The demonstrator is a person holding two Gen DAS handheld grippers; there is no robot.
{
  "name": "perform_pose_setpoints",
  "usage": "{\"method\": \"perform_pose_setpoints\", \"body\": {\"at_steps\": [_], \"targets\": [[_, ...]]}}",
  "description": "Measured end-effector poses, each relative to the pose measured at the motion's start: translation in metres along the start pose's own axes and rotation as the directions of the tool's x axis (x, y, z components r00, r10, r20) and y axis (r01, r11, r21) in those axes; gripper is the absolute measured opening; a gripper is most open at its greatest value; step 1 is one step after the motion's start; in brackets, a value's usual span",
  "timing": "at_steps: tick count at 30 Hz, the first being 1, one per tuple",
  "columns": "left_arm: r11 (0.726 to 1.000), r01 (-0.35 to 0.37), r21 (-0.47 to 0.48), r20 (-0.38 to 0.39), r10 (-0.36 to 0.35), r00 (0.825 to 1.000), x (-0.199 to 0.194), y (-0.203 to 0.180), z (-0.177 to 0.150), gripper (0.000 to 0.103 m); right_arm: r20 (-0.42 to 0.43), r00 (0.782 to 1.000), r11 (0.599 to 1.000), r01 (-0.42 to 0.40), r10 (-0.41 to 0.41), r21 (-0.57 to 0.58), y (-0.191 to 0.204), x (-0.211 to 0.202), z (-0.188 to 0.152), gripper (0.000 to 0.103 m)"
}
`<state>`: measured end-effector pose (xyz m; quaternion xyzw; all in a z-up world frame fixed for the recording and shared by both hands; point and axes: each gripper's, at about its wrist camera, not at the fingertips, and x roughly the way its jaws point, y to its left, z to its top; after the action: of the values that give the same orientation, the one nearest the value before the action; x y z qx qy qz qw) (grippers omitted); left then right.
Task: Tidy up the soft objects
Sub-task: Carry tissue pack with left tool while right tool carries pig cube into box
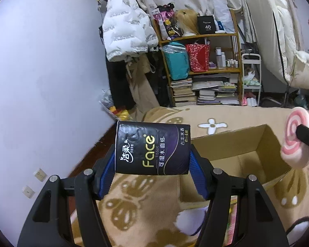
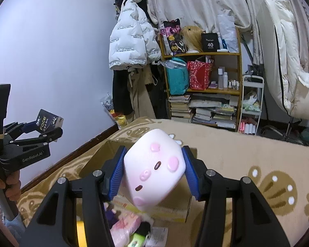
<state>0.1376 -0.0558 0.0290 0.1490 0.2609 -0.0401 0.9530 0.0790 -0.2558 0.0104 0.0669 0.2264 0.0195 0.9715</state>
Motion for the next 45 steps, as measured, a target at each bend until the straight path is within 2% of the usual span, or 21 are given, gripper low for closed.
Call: {"method": "perform_pose_setpoints", "body": {"at_steps": [5, 13, 16, 21, 26, 30, 33, 35, 36, 39, 43, 45], "targets": [[0.996, 0.069, -0.047, -0.038, -0.071, 0.997, 0.023, -0.004, 0.004, 0.064, 0.014, 1.000, 1.000, 0.010, -0.010, -0.012, -0.003, 0.020, 0.007, 0.057], [0.995, 0.090, -0.040, -0.076, -0.093, 0.993, 0.053, -0.020, 0.002, 0.065, -0.009, 1.000, 0.999, 0.007, -0.007, -0.036, -0.003, 0.048, 0.002, 0.057], [0.997, 0.081, -0.010, -0.100, -0.082, 0.992, 0.062, -0.029, -0.001, 0.065, -0.032, 0.999, 0.999, -0.002, 0.001, -0.034, -0.006, 0.055, -0.004, 0.057], [0.993, 0.120, -0.017, -0.120, -0.121, 0.985, 0.074, -0.038, -0.003, 0.065, -0.073, 0.997, 1.000, -0.009, 0.008, -0.019, -0.011, 0.065, -0.012, 0.057], [0.992, 0.119, 0.043, -0.154, -0.111, 0.982, 0.085, -0.052, -0.009, 0.065, -0.109, 0.994, 1.000, -0.019, 0.018, -0.004, -0.016, 0.070, -0.019, 0.058], [0.984, 0.176, 0.037, -0.161, -0.168, 0.973, 0.085, -0.061, -0.009, 0.065, -0.128, 0.992, 1.000, -0.021, 0.022, 0.008, -0.019, 0.072, -0.022, 0.060], [0.976, 0.211, 0.056, -0.169, -0.199, 0.965, 0.084, -0.069, -0.009, 0.071, -0.144, 0.989, 1.000, -0.011, 0.014, 0.022, -0.021, 0.073, -0.026, 0.062], [0.978, 0.196, 0.071, -0.174, -0.182, 0.968, 0.087, -0.071, -0.011, 0.079, -0.149, 0.989, 0.999, -0.003, 0.008, 0.033, -0.022, 0.072, -0.030, 0.065], [0.979, 0.189, 0.074, -0.173, -0.174, 0.969, 0.087, -0.071, -0.012, 0.082, -0.149, 0.989, 0.999, -0.005, 0.011, 0.039, -0.023, 0.071, -0.032, 0.070], [0.983, 0.174, 0.064, -0.169, -0.161, 0.972, 0.087, -0.069, -0.013, 0.089, -0.132, 0.991, 0.999, -0.003, 0.008, 0.040, -0.022, 0.066, -0.031, 0.092], [0.984, 0.175, 0.041, -0.169, -0.166, 0.972, 0.083, -0.062, -0.012, 0.100, -0.113, 0.994, 0.999, 0.018, -0.013, 0.042, -0.022, 0.057, -0.030, 0.103], [0.985, 0.167, 0.035, -0.168, -0.158, 0.973, 0.082, -0.057, -0.012, 0.100, -0.110, 0.994, 0.998, 0.024, -0.019, 0.050, -0.023, 0.052, -0.031, 0.103]]}}
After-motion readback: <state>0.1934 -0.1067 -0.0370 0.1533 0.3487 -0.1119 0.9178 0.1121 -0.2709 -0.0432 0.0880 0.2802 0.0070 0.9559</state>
